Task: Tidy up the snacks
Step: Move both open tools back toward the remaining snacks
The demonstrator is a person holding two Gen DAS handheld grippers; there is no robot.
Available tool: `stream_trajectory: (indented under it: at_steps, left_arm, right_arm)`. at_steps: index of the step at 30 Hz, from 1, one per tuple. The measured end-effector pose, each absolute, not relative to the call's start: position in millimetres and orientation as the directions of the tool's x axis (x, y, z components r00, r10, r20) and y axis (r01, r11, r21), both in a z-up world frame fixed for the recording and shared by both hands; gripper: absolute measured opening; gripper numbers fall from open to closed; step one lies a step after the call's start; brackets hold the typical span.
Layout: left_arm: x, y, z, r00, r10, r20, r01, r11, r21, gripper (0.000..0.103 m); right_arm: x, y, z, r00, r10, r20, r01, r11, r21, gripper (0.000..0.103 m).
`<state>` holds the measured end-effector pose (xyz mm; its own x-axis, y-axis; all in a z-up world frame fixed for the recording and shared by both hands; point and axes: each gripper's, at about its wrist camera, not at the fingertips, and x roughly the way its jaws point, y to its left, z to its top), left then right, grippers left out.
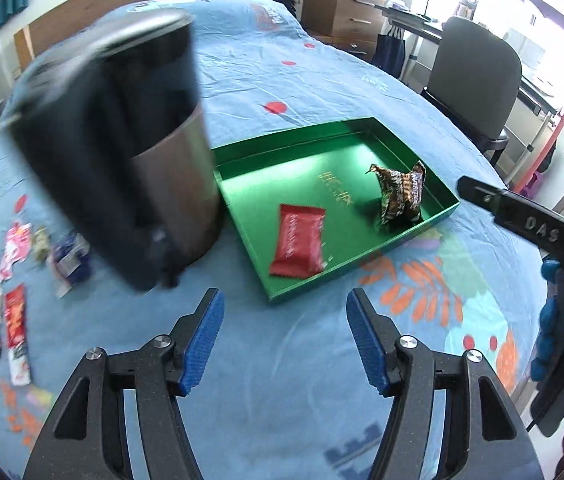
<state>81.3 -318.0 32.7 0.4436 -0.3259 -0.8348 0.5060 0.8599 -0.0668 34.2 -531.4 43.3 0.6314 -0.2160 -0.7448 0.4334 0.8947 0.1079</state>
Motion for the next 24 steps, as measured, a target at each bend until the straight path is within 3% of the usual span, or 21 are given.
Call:
stream_trajectory:
  at_steps: [11,17,24]
  left_arm:
    - [41,-222,52,0.521,-0.248,-0.817,0.44,0.898,0.007,0.064]
    - [26,-173,53,0.557,-0.207,-0.804,0.387,0.922,0.03,0.071]
    - [10,-117,57,0.59,-0.188,-0.785,0.348,0.937,0.037,0.072]
  right_arm:
    - [-10,-478,83,0.668,-0.227,-0.709,0.432,0.894,0.121,0.103]
    - [-30,-446,88,0.665,-0.217,-0.714,0.433,0.892,0.133,0.103]
    - [-41,-400,82,0.647,-0.191,-0.738,0.413,0.902,0.128,0.103]
